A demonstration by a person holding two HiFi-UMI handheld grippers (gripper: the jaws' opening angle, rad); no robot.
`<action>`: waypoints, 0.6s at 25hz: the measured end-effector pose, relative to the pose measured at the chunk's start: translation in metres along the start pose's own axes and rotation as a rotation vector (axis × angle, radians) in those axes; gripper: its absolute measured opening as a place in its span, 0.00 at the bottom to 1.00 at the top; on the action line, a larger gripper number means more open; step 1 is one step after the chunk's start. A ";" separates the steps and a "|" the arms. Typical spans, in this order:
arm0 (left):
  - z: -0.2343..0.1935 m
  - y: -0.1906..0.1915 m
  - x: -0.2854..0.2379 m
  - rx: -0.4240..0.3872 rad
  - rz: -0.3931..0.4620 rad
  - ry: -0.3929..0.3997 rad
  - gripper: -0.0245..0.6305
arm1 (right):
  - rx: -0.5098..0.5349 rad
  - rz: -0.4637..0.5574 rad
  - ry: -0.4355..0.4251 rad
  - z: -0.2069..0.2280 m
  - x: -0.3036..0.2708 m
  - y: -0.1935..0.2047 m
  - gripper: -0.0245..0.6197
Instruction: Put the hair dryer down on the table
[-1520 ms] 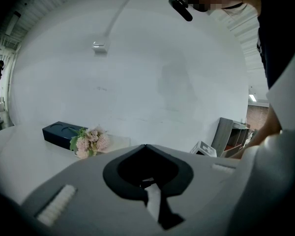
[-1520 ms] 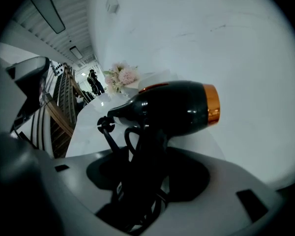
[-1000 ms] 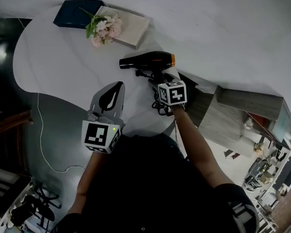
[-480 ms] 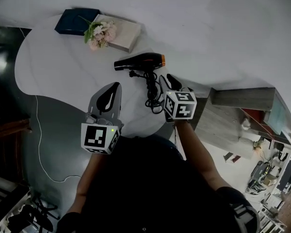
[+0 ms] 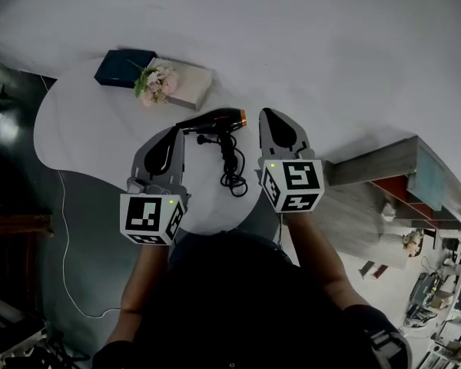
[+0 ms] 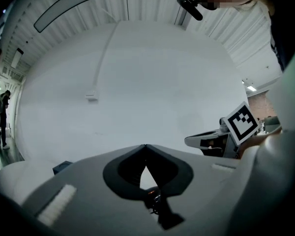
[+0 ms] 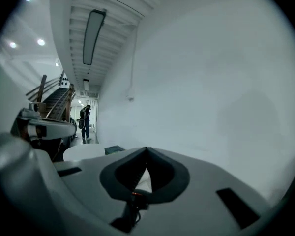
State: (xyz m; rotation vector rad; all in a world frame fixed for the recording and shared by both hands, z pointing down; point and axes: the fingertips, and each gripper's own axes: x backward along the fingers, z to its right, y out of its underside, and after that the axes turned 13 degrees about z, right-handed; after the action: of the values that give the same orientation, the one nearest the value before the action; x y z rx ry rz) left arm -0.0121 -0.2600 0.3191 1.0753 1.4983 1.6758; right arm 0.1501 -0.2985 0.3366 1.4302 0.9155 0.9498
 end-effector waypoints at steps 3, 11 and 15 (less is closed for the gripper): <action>0.004 -0.033 -0.004 -0.032 0.036 -0.020 0.06 | 0.067 0.089 -0.033 -0.003 0.009 -0.047 0.06; 0.015 -0.107 -0.003 -0.088 0.155 -0.095 0.06 | 0.103 0.233 -0.052 -0.002 0.036 -0.123 0.06; 0.018 -0.120 0.007 -0.098 0.168 -0.112 0.06 | 0.041 0.252 -0.068 -0.005 0.046 -0.131 0.06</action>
State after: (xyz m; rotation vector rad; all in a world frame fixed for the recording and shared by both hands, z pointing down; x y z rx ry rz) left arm -0.0071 -0.2278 0.2024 1.2485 1.2720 1.7520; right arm 0.1598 -0.2456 0.2083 1.6300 0.7195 1.0656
